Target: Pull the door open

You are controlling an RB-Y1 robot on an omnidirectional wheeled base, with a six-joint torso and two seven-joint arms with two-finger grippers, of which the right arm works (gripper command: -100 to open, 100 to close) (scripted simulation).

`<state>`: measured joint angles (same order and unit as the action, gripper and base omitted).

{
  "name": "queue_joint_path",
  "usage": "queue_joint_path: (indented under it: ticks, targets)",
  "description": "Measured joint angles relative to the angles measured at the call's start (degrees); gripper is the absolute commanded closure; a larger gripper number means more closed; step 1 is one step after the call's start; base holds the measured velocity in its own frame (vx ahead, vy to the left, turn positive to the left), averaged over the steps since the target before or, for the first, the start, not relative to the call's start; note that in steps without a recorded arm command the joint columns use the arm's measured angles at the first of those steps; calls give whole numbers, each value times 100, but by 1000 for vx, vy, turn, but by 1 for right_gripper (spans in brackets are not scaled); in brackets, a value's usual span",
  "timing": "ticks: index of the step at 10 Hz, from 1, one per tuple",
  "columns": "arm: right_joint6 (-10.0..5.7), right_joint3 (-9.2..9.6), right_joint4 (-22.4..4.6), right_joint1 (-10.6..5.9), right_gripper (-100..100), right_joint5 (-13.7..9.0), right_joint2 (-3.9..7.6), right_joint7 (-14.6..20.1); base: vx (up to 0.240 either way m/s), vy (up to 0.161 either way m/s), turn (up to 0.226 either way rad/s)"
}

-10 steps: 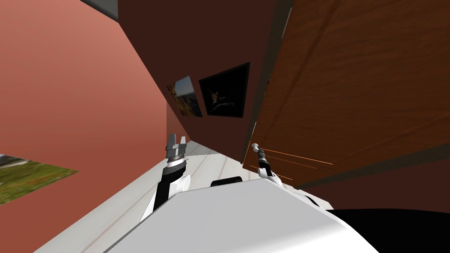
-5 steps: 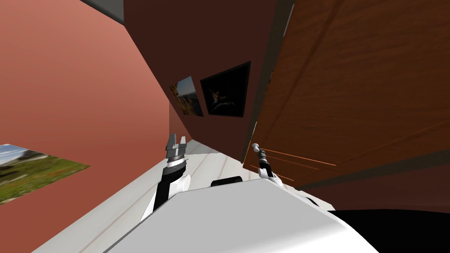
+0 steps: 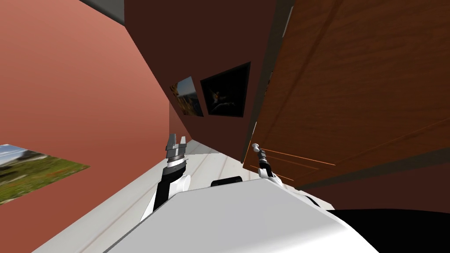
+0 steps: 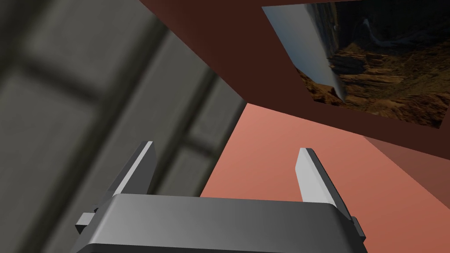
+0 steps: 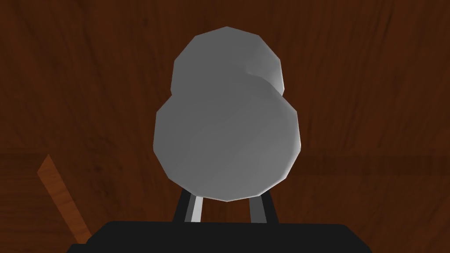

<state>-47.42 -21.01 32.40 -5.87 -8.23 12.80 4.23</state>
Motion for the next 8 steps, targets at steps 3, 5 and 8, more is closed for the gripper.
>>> queue_joint_path:
  ticks: [3, 5, 8]
  targets:
    - [-71, 43, -159, -64, 100, -121, 42, 392, -36, -11, 64]
    - [-76, 68, -169, -62, 100, -190, 51, 657, -19, -5, 38]
    - [-69, 110, -171, -48, 100, -296, 57, 1037, -26, -4, 24]
